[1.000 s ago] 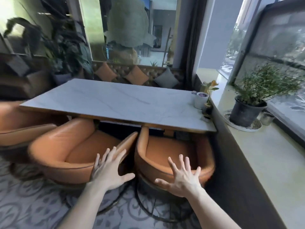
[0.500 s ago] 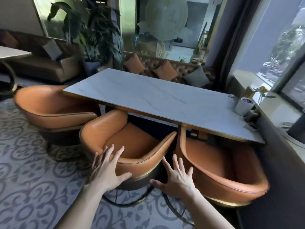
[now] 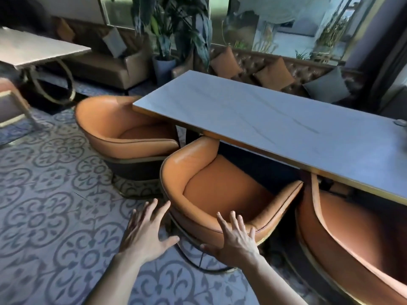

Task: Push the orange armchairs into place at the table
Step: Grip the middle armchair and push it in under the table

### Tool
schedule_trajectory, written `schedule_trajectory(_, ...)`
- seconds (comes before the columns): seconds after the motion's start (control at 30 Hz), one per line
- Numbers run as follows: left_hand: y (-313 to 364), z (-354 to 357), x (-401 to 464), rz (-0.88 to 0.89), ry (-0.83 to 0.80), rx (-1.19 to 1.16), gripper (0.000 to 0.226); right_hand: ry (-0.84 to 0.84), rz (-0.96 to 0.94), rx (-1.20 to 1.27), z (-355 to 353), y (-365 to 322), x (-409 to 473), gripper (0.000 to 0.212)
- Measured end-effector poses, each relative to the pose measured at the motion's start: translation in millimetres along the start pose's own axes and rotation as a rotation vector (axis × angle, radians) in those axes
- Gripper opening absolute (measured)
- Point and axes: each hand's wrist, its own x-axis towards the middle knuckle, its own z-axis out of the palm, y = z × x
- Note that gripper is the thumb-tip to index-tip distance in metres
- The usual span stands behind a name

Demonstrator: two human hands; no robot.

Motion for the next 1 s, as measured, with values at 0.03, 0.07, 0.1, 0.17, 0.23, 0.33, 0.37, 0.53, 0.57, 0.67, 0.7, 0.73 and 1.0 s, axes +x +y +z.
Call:
schedule_trajectory(0.03, -9, -3, 11, 0.005, -0.017, 0.006, 0.098, -0.004, 0.003, 0.01, 1, -8, 11, 0.119)
schedule_trajectory(0.07, -17, -6, 23, 0.012, -0.025, 0.006, 0.098, -0.002, 0.007, 0.022, -1, -15, 21, 0.119)
schedule_trajectory(0.1, -23, -10, 36, 0.023, -0.031, 0.007, 0.098, 0.001, 0.014, 0.032, -3, -21, 30, 0.12)
schedule_trajectory(0.17, -33, -17, 59, 0.056, -0.052, 0.015, 0.098, 0.002, 0.04, 0.033, -8, -27, 45, 0.122)
schedule_trajectory(0.23, -40, -23, 82, 0.099, -0.074, 0.024, 0.097, 0.004, 0.074, 0.03, -11, -30, 56, 0.121)
schedule_trajectory(0.33, -48, -32, 118, 0.179, -0.111, 0.039, 0.095, 0.012, 0.132, 0.06, -17, -34, 74, 0.127)
schedule_trajectory(0.37, -51, -34, 131, 0.208, -0.126, 0.049, 0.095, 0.026, 0.153, 0.069, -17, -36, 79, 0.129)
schedule_trajectory(0.53, -64, -32, 188, 0.388, -0.205, 0.113, 0.098, 0.056, 0.282, 0.132, -7, -50, 96, 0.115)
schedule_trajectory(0.57, -68, -30, 198, 0.432, -0.231, 0.121, 0.099, 0.062, 0.314, 0.151, -3, -55, 98, 0.112)
schedule_trajectory(0.67, -79, -19, 225, 0.554, -0.309, 0.129, 0.1, 0.07, 0.405, 0.201, 13, -71, 104, 0.107)
schedule_trajectory(0.7, -84, -14, 234, 0.585, -0.326, 0.134, 0.1, 0.064, 0.438, 0.221, 19, -76, 107, 0.106)
schedule_trajectory(0.73, -88, -8, 242, 0.613, -0.337, 0.146, 0.1, 0.055, 0.468, 0.239, 25, -80, 111, 0.105)
schedule_trajectory(1.0, -113, 36, 296, 0.761, -0.434, 0.201, 0.1, 0.067, 0.563, 0.291, 69, -101, 143, 0.104)
